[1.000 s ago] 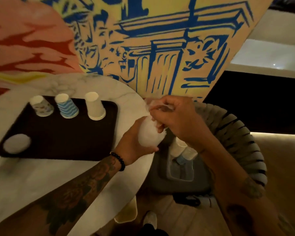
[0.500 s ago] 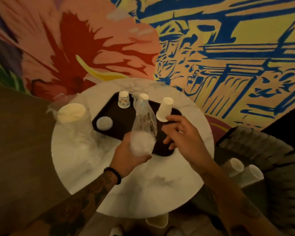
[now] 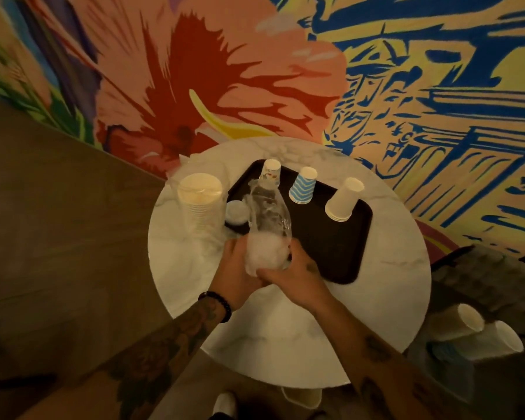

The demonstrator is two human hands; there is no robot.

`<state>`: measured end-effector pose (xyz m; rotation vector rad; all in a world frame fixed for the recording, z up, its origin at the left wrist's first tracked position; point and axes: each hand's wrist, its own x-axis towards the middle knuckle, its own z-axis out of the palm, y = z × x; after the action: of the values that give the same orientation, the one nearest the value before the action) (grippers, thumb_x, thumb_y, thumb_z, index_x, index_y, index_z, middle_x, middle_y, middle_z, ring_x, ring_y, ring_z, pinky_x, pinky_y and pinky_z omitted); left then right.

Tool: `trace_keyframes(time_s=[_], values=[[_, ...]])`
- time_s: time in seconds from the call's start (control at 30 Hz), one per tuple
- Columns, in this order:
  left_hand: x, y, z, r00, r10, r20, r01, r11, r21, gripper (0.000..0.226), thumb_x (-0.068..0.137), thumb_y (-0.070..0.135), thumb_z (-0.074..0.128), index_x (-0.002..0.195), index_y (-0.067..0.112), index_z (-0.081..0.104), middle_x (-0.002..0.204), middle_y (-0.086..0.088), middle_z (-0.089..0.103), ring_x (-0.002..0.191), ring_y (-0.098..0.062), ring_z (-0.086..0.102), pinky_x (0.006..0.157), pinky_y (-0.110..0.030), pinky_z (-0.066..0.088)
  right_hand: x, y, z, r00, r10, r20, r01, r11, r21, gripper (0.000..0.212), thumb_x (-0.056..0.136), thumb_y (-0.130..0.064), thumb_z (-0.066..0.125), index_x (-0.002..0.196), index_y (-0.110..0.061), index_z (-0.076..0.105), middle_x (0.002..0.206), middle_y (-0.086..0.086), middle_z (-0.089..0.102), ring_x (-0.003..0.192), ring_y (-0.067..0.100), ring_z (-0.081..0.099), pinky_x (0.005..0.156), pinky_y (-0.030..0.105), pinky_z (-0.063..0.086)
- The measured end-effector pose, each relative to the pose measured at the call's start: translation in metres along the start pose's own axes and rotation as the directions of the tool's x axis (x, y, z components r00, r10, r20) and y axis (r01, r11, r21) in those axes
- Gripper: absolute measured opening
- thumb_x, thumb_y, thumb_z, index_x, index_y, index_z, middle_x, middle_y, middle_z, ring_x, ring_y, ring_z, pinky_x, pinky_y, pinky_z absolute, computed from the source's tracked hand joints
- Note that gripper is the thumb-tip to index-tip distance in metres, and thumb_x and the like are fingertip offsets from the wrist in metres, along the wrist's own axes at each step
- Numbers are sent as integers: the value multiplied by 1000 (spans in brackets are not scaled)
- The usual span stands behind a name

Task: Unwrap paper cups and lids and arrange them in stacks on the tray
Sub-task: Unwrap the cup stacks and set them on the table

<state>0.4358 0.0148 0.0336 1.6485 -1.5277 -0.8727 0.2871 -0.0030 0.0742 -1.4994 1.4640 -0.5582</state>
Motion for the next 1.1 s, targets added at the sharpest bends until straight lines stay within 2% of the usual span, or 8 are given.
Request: trace_keyframes(time_s=[0.17,0.43,0.53,0.6,0.67,0.83,0.97,1.1], values=[[12,1,-10,999,-46,-7,46,999,-28,76,69,23,89,134,22,50,124,7,50,112,-6,49,92,-16,41,20,-2,10,1000,16,-23,-16,1000,15,81,74,-29,86,142,-26,43,131,-4,57,119,16,56,94,33,53],[15,4,-14,997,-53,-55,51,998,-32,70,75,20,85,136,18,51,128,4,56,113,-7,53,84,2,38,28,-1,15,999,-15,-41,16,1000,22,80,74,-31,87,141,-27,43,132,-5,56,118,14,56,88,23,50],[13,9,-12,997,-65,-52,62,996,-57,73,75,22,85,138,23,48,133,3,59,118,-12,57,102,-26,48,29,1,14,1000,-19,-14,19,1000,20,79,78,-27,84,144,-26,41,133,-3,56,121,15,55,85,18,47],[9,10,-12,995,-83,-47,82,996,-22,73,74,21,85,136,20,48,131,-1,61,118,-18,59,101,-37,50,28,4,13,1000,-16,2,16,1000,6,77,79,-25,83,144,-26,41,133,-4,56,120,14,55,81,12,47],[4,7,-12,992,-120,-49,122,992,42,70,74,20,85,135,15,49,129,-5,61,118,-23,58,100,-40,50,26,7,13,1000,-8,21,8,1000,-16,79,81,-26,82,147,-25,39,133,-5,54,120,13,53,81,8,45],[-12,-11,-15,958,-284,-35,286,955,73,68,73,19,86,132,11,52,129,-9,56,116,-25,56,98,-35,47,19,22,16,998,51,39,-48,997,-66,87,82,-31,82,153,-21,33,147,4,49,134,22,47,101,28,40],[-23,-24,-14,923,-377,70,370,924,99,41,76,28,84,107,19,59,106,-3,65,94,-18,63,84,-31,53,2,38,17,994,100,52,-94,991,-96,83,84,-36,79,153,-26,32,148,3,47,133,23,46,98,28,39],[-34,-20,-2,908,-329,259,298,942,154,31,80,34,81,102,22,64,99,5,65,90,-13,64,82,-29,53,-19,56,10,990,128,51,-121,984,-128,75,87,-39,76,150,-30,36,150,-1,47,127,23,53,99,32,46]])
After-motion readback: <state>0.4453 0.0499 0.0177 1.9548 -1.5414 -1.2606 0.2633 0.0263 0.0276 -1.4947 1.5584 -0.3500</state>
